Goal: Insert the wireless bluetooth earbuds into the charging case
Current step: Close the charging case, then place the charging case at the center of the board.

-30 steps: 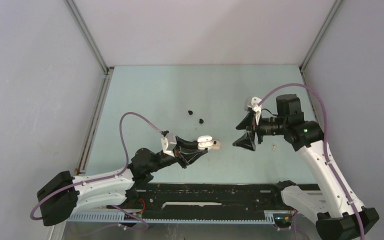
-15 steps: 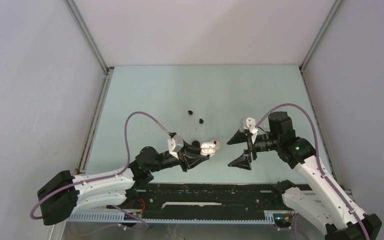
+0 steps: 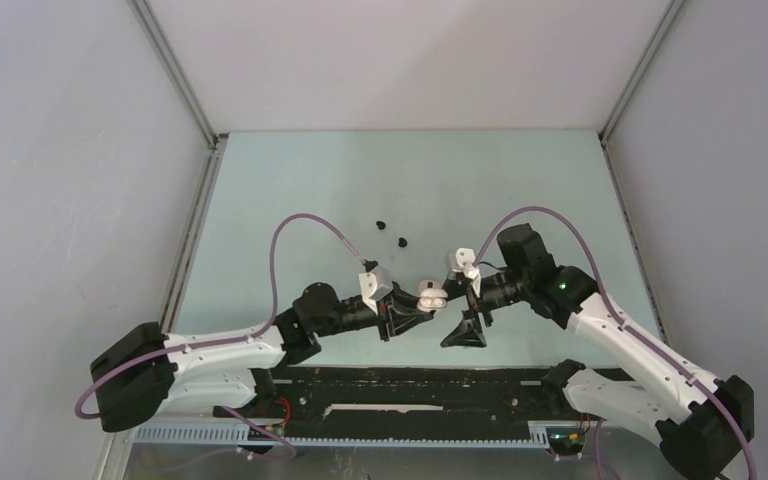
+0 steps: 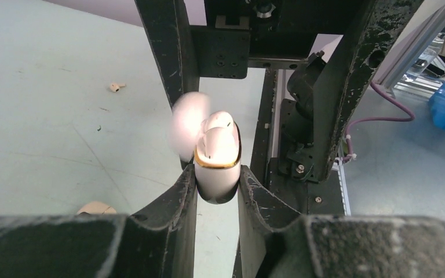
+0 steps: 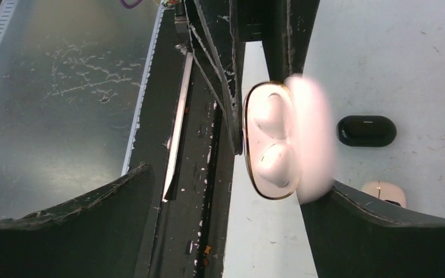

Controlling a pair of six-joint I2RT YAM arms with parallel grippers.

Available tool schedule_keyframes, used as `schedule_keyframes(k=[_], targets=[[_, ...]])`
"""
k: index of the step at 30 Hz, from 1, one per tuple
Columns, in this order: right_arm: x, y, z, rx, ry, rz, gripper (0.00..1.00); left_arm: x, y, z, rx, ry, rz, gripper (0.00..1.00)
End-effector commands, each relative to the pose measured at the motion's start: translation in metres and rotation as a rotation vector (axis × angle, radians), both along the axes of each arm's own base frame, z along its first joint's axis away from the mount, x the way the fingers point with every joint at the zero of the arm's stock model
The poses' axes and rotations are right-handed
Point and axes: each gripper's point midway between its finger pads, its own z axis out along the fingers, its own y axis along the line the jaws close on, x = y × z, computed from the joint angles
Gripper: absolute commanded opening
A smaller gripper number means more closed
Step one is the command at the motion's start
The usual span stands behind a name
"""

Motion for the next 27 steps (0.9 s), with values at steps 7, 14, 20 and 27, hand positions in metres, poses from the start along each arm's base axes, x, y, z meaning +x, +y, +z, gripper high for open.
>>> schedule_keyframes(k=[7, 14, 20, 27], targets=[[0.006, 0.0, 0.031, 0.063, -0.15, -0.005, 0.91, 0.001, -0.011, 0.015, -0.055, -0.023, -0.019, 0.0], [0.033, -0.007, 0.029, 0.027, -0.178, -0.139, 0.89, 0.009, -0.012, 0.008, -0.046, 0.009, 0.019, 0.0], [0.077, -0.022, 0.027, 0.001, -0.181, -0.344, 0.89, 0.042, 0.002, -0.008, -0.033, 0.119, 0.216, 0.0], [0.121, -0.051, 0.025, -0.026, -0.197, -0.611, 0.9, 0.105, 0.056, -0.046, 0.013, 0.344, 0.617, 0.01]])
